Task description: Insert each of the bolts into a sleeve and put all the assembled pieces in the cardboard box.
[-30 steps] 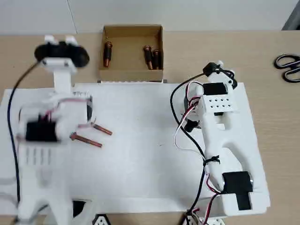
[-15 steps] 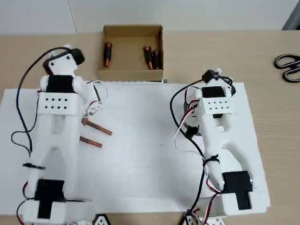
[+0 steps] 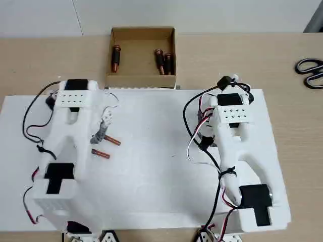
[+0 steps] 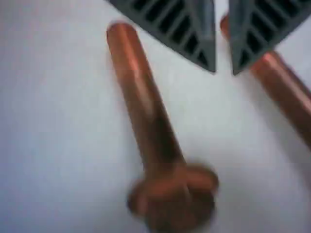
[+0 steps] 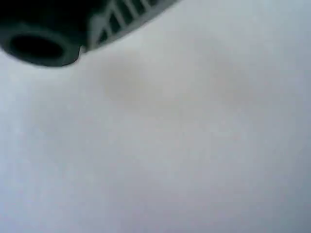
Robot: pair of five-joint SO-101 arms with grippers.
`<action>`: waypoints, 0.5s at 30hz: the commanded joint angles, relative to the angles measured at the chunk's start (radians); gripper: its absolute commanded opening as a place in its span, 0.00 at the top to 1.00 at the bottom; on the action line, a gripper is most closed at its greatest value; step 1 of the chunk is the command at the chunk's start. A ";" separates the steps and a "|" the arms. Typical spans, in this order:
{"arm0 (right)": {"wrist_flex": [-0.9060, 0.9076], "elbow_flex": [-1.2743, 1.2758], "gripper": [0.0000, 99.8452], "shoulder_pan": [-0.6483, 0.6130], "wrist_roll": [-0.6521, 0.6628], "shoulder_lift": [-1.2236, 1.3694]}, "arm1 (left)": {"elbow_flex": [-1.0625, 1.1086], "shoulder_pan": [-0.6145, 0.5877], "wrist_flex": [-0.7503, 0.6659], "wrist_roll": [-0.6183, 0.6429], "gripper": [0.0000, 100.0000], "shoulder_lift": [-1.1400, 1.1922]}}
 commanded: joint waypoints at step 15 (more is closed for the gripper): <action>0.002 -0.003 1.00 0.010 0.003 -0.058 | -0.047 -0.012 -0.043 -0.058 0.99 -0.003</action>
